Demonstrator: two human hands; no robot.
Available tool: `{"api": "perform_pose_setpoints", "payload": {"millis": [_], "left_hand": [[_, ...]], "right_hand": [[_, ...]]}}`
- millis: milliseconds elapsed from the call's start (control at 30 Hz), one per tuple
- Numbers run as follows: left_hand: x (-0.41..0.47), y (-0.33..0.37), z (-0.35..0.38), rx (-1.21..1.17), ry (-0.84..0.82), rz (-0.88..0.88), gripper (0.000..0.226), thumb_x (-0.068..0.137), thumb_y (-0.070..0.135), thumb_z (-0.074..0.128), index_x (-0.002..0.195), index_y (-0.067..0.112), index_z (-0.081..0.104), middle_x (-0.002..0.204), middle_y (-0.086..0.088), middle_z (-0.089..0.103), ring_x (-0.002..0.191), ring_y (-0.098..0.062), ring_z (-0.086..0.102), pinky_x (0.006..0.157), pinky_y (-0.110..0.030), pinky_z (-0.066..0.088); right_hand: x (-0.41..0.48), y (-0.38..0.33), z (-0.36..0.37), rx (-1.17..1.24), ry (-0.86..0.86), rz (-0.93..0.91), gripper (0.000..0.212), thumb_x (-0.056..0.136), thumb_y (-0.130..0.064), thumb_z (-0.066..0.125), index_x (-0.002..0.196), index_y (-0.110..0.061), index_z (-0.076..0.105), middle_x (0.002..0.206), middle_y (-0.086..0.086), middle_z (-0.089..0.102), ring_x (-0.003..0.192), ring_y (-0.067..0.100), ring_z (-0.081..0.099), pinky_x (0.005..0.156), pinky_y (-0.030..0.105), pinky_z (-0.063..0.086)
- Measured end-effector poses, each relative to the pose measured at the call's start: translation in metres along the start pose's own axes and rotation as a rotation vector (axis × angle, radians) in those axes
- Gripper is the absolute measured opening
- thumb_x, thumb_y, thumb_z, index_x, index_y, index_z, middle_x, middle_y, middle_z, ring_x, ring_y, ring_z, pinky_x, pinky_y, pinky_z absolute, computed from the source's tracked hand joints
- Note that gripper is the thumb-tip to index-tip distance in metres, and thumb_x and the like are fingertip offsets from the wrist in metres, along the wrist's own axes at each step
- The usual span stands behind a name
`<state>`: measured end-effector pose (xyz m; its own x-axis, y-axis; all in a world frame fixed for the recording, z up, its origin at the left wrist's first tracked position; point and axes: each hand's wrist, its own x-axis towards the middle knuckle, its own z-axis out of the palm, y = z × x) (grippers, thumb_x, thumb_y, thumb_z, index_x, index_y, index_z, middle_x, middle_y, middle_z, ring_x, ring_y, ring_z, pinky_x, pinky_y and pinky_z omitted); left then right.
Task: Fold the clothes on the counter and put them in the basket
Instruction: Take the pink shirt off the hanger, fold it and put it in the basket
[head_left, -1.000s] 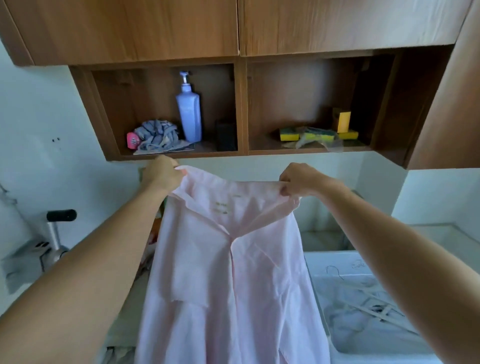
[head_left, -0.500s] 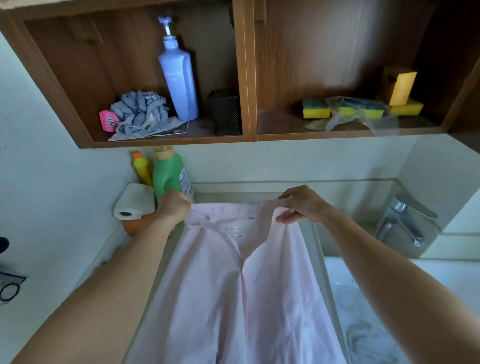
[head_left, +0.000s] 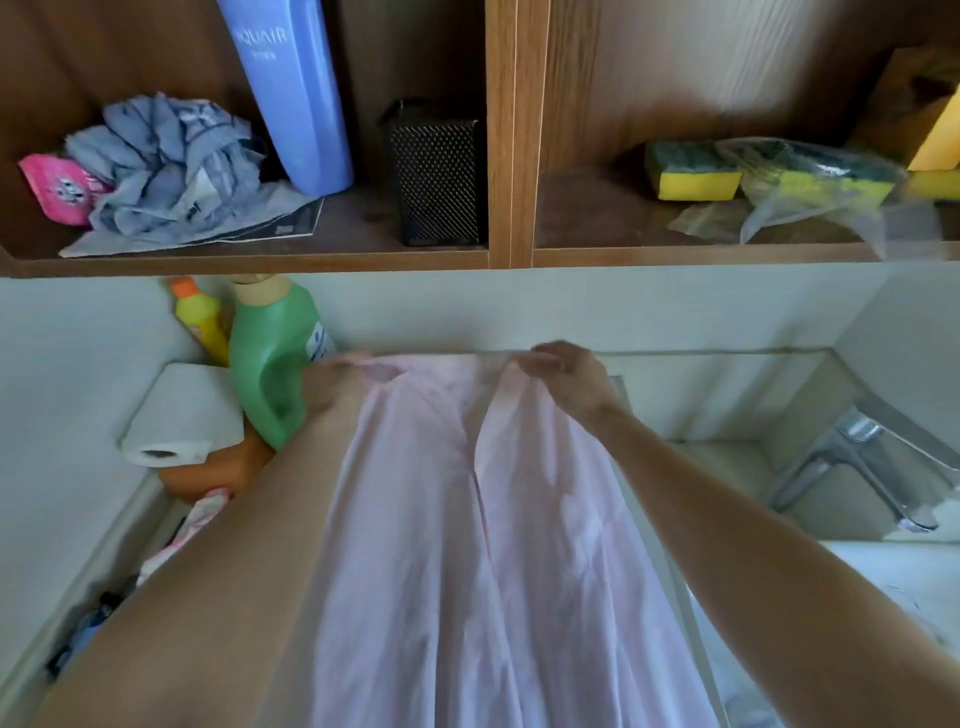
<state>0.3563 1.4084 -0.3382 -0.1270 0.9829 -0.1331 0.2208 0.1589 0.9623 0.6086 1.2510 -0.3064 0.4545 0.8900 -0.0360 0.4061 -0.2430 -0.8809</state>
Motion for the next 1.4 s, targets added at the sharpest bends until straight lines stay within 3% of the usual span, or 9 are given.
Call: {"api": "perform_pose_setpoints", "payload": {"millis": [100, 200, 367, 600, 767, 900, 1033, 1200, 1400], "left_hand": [[-0.018, 0.011, 0.025, 0.203, -0.065, 0.343, 0.053, 0.088, 0.017, 0.067, 0.138, 0.016, 0.050, 0.143, -0.012, 0.048, 0.127, -0.021, 0.048, 0.107, -0.036, 0.040], [-0.065, -0.039, 0.045, 0.691, -0.198, 0.594, 0.069, 0.095, 0.038, 0.058, 0.153, 0.019, 0.026, 0.161, -0.016, 0.017, 0.148, -0.030, 0.020, 0.120, -0.046, 0.022], [-0.089, -0.146, 0.028, 1.230, -0.347, 0.462, 0.077, 0.090, 0.069, 0.008, 0.158, 0.032, 0.014, 0.167, -0.006, 0.005, 0.153, -0.026, 0.004, 0.122, -0.048, 0.006], [-0.041, -0.155, 0.019, 1.263, -0.267, 0.644, 0.072, 0.094, 0.065, 0.018, 0.154, 0.030, 0.030, 0.163, -0.008, 0.025, 0.150, -0.028, 0.024, 0.120, -0.047, 0.019], [-0.019, -0.161, 0.015, 1.265, -0.296, 0.765, 0.069, 0.095, 0.064, 0.023, 0.151, 0.026, 0.038, 0.160, -0.010, 0.032, 0.147, -0.029, 0.030, 0.118, -0.047, 0.025], [-0.018, -0.144, 0.017, 1.358, -0.433, 0.665, 0.067, 0.099, 0.059, 0.015, 0.157, 0.026, 0.020, 0.164, -0.014, 0.014, 0.151, -0.032, 0.014, 0.121, -0.050, 0.017], [-0.088, -0.117, 0.036, 1.158, -0.360, 0.622, 0.059, 0.092, 0.040, 0.034, 0.144, 0.015, 0.046, 0.150, -0.023, 0.039, 0.137, -0.043, 0.037, 0.110, -0.057, 0.031], [-0.194, -0.124, 0.046, 1.078, -0.541, 0.599, 0.077, 0.090, 0.064, 0.014, 0.154, 0.024, 0.029, 0.158, -0.008, 0.031, 0.144, -0.029, 0.029, 0.117, -0.051, 0.024], [-0.191, -0.173, -0.006, 1.231, -0.488, 0.830, 0.065, 0.101, 0.053, 0.026, 0.150, 0.013, 0.042, 0.153, -0.019, 0.041, 0.140, -0.036, 0.041, 0.110, -0.051, 0.038]], "right_hand": [[0.027, 0.013, 0.019, -0.245, 0.033, -0.294, 0.071, 0.093, -0.011, 0.063, 0.154, -0.013, 0.028, 0.162, 0.012, 0.016, 0.138, 0.023, 0.042, 0.098, 0.021, 0.040], [0.021, 0.056, 0.059, -0.558, -0.028, -0.294, 0.090, 0.092, -0.015, 0.062, 0.159, -0.020, 0.002, 0.162, 0.011, -0.023, 0.145, 0.034, 0.029, 0.104, 0.044, 0.044], [-0.017, 0.129, 0.099, -0.857, -0.196, -0.186, 0.060, 0.104, -0.043, 0.023, 0.158, -0.028, 0.002, 0.167, 0.000, -0.003, 0.153, 0.028, -0.002, 0.123, 0.045, 0.004], [-0.007, 0.138, 0.103, -0.913, -0.121, -0.224, 0.068, 0.101, -0.054, 0.013, 0.158, -0.019, 0.000, 0.167, -0.003, 0.003, 0.153, 0.019, -0.003, 0.124, 0.044, 0.004], [0.022, 0.126, 0.096, -0.845, -0.341, -0.176, 0.066, 0.103, -0.050, 0.025, 0.158, -0.020, 0.004, 0.166, -0.004, -0.003, 0.153, 0.015, -0.007, 0.124, 0.042, -0.002], [0.007, 0.111, 0.049, -0.213, -0.181, -0.003, 0.045, 0.102, -0.018, 0.050, 0.146, -0.018, 0.045, 0.153, -0.005, 0.042, 0.142, 0.014, 0.037, 0.110, 0.018, 0.027], [-0.056, 0.138, 0.001, -0.363, 0.199, -0.003, 0.039, 0.090, -0.009, 0.062, 0.127, -0.017, 0.060, 0.124, 0.008, 0.058, 0.110, 0.029, 0.062, 0.092, 0.035, 0.050], [-0.131, 0.165, -0.030, -0.501, 0.018, 0.369, 0.061, 0.084, -0.046, 0.072, 0.131, -0.020, 0.044, 0.118, 0.005, 0.056, 0.111, 0.030, 0.058, 0.089, 0.038, 0.047], [-0.194, 0.161, -0.051, -0.659, -0.500, 0.425, 0.031, 0.076, -0.052, 0.072, 0.075, -0.023, 0.063, 0.084, -0.001, 0.063, 0.090, 0.022, 0.064, 0.071, 0.028, 0.047]]}}
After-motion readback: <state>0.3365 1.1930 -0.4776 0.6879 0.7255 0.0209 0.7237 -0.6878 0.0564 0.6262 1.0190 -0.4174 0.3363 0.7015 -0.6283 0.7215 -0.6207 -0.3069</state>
